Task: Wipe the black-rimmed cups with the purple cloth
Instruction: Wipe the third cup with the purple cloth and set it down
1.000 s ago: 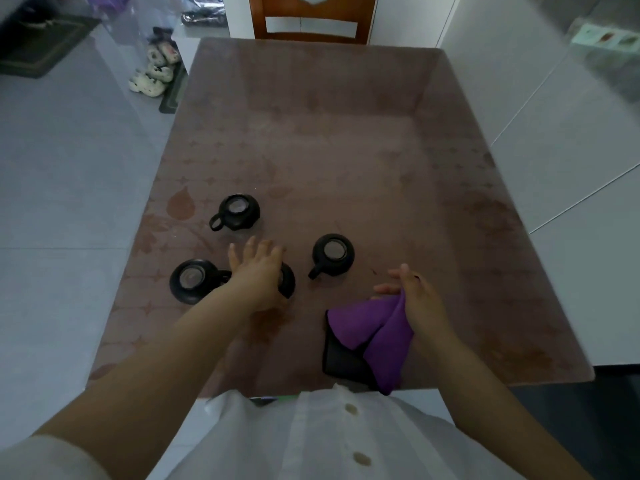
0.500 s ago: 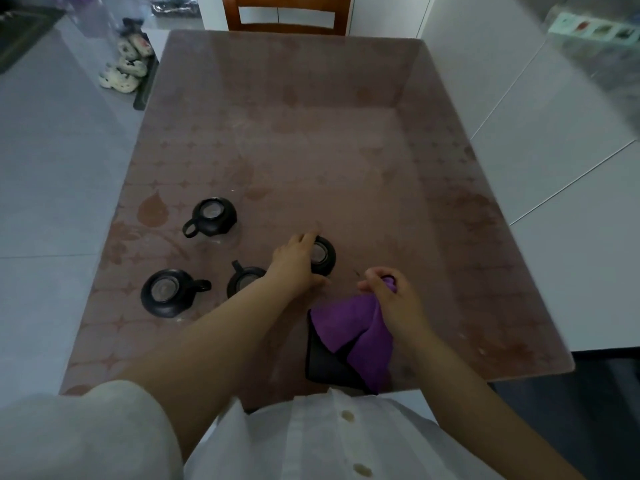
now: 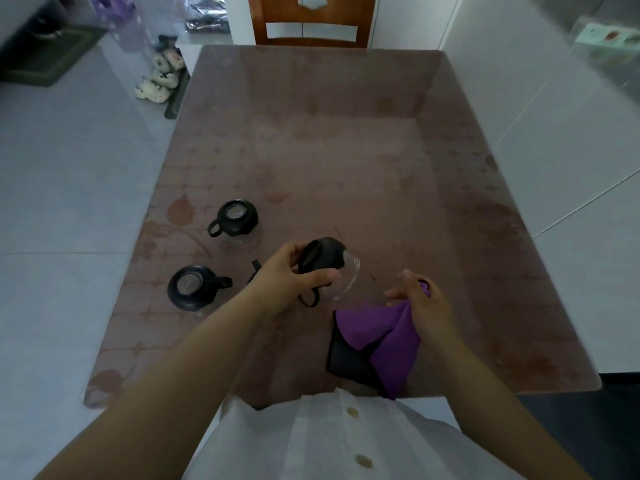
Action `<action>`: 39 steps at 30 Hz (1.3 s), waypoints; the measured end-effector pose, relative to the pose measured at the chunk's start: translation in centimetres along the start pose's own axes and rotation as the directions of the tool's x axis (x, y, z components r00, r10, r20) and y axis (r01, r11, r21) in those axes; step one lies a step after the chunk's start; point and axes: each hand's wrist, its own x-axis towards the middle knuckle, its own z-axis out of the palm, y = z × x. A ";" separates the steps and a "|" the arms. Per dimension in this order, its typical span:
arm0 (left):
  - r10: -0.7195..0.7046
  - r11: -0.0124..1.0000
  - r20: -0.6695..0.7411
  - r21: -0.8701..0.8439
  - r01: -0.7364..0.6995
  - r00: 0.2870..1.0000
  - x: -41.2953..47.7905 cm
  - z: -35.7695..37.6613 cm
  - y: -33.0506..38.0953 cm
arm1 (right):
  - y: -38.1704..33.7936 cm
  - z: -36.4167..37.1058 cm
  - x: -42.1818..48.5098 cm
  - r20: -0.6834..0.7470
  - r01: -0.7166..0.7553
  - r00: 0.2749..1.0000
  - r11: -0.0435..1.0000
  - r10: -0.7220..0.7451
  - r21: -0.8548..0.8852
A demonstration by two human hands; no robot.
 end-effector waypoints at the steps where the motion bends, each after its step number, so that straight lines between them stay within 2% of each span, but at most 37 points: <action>1: 0.001 0.999 0.015 -0.051 0.000 1.000 -0.7 -0.3 0.0 | -0.4 0.0 0.0 -0.037 0.032 0.999 0.999 -0.032 0.004; 4: 0.037 0.992 0.052 -0.125 -0.030 0.998 -2.8 -0.7 0.4 | -2.6 0.2 -0.6 -0.167 0.217 0.963 0.976 -0.210 0.024; 6: 0.059 0.990 0.061 -0.129 -0.051 0.996 -3.9 -0.7 0.7 | -4.7 0.8 -1.6 -0.173 0.341 0.928 0.939 -0.331 0.033; 12: 0.112 0.960 0.079 -0.264 -0.087 0.991 -5.8 -0.6 1.3 | -8.3 3.7 -4.4 0.203 0.430 0.882 0.902 -0.426 0.030; 15: 0.097 0.893 0.041 -0.445 -0.068 0.994 -6.4 -1.0 1.5 | -8.0 4.1 -4.6 0.234 0.515 0.835 0.857 -0.498 -0.012; 17: 0.081 0.831 0.022 -0.553 -0.056 0.996 -6.6 -1.4 1.5 | -7.5 3.7 -4.3 0.191 0.507 0.846 0.862 -0.498 0.001; 21: 0.070 0.794 0.011 -0.606 -0.049 0.997 -6.7 -2.0 0.9 | -7.2 3.0 -3.9 0.091 0.531 0.836 0.839 -0.541 0.118; 29: 0.225 0.750 0.113 -0.654 -0.098 0.968 -6.9 -2.7 0.7 | -7.2 1.6 -3.8 0.007 0.491 0.862 0.838 -0.507 0.237; 35: 0.245 0.777 0.077 -0.612 -0.148 0.967 -6.6 -3.2 1.1 | -6.8 0.9 -4.4 0.051 0.449 0.880 0.862 -0.472 0.236; 39: 0.230 0.820 0.034 -0.546 -0.175 0.973 -6.5 -2.7 1.4 | -8.1 1.5 -5.9 0.107 0.527 0.817 0.809 -0.567 0.260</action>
